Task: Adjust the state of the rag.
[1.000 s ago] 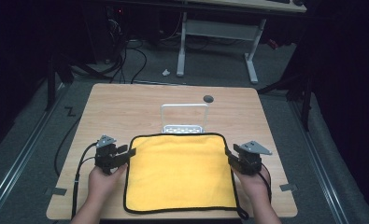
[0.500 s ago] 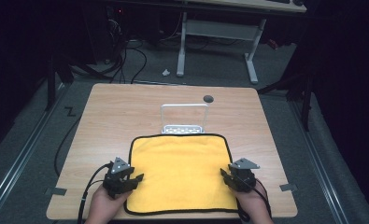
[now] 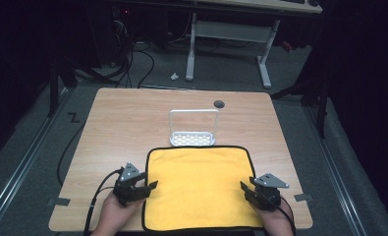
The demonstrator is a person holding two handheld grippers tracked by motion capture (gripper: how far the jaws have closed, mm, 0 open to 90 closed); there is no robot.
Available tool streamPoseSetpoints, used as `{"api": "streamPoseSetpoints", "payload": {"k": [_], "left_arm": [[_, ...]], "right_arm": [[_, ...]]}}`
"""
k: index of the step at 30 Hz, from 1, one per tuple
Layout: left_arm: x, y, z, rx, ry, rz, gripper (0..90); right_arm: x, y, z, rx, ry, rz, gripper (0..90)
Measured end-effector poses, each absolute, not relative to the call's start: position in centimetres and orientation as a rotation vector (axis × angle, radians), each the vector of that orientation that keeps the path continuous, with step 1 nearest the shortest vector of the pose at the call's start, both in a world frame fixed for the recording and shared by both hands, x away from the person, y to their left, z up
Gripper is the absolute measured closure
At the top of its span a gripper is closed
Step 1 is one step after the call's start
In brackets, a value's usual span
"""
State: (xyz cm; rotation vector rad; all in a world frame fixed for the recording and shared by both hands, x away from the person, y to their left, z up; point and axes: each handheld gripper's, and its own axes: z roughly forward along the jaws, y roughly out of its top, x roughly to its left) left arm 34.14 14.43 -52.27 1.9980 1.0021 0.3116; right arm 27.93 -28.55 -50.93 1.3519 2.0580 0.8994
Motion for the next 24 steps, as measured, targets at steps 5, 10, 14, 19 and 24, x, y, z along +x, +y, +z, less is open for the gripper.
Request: {"api": "streamPoseSetpoints", "payload": {"k": [5,10,14,19,24], "left_arm": [[37.6,15.4,-53.0,1.933,1.071,0.293,42.7],[40.4,14.5,-52.8,1.956,1.150,0.303,42.6],[42.1,13.7,-52.7,1.958,1.208,0.310,46.7],[42.8,13.7,-53.2,1.921,1.232,0.299,48.7],[42.5,11.8,-53.0,2.060,1.147,0.445,52.8]], "right_arm": [[28.1,-26.3,-50.6,1.294,2.084,0.946,55.5],[28.0,-24.3,-50.6,1.229,2.131,0.951,54.8],[27.8,-23.1,-50.5,1.177,2.158,0.970,54.4],[27.5,-22.1,-50.5,1.146,2.185,0.989,54.3],[27.4,-21.0,-50.5,1.101,2.213,0.996,54.0]]}}
